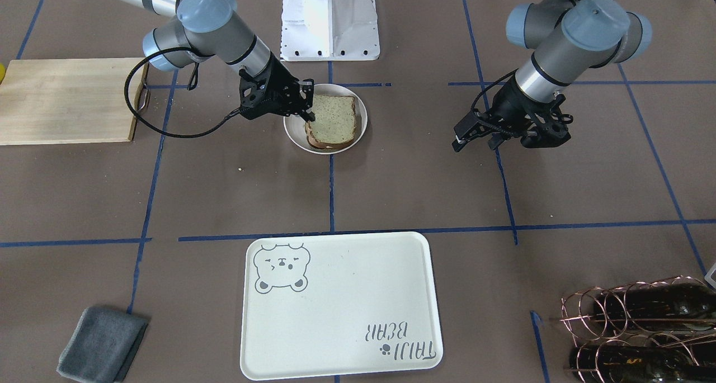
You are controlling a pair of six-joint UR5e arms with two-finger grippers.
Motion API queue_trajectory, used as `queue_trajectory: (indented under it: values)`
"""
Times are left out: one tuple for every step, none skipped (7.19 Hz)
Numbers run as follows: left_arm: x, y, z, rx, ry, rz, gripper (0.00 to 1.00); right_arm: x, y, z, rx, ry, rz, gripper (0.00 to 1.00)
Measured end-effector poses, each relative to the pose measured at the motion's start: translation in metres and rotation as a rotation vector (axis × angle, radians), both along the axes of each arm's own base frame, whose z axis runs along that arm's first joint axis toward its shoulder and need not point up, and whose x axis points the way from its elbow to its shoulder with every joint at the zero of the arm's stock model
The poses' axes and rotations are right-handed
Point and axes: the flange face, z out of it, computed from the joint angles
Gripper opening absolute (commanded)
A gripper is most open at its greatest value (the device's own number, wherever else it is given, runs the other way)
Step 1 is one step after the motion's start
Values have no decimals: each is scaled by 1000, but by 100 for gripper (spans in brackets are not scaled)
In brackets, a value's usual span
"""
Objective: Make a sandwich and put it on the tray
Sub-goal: 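Carry the bread slice with the right gripper and lay it on the egg toast, then grip the plate rim with the left gripper while the right gripper withdraws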
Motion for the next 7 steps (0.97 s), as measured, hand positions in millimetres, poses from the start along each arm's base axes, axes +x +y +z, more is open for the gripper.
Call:
queue_trajectory:
  values:
    - [2, -1, 0, -1, -1, 1, 100, 2, -2, -1, 2, -2, 2, 100]
    - [4, -3, -2, 5, 5, 3, 100, 9, -4, -6, 4, -13, 4, 100]
    - [8, 0, -6, 17, 22, 11, 100, 22, -9, -12, 0, -22, -1, 100]
    - [18, 9, -11, 29, 39, 32, 100, 40, -19, -19, -17, -13, -6, 100]
    - [34, 23, -17, 24, 52, 58, 100, 61, -33, -27, -45, 13, -1, 100]
    - [55, 40, -26, 9, 64, 73, 89, 82, -47, -31, -77, 51, 13, 100]
    - [80, 57, -37, 8, 70, 77, 78, 97, -61, -29, -107, 93, 31, 100]
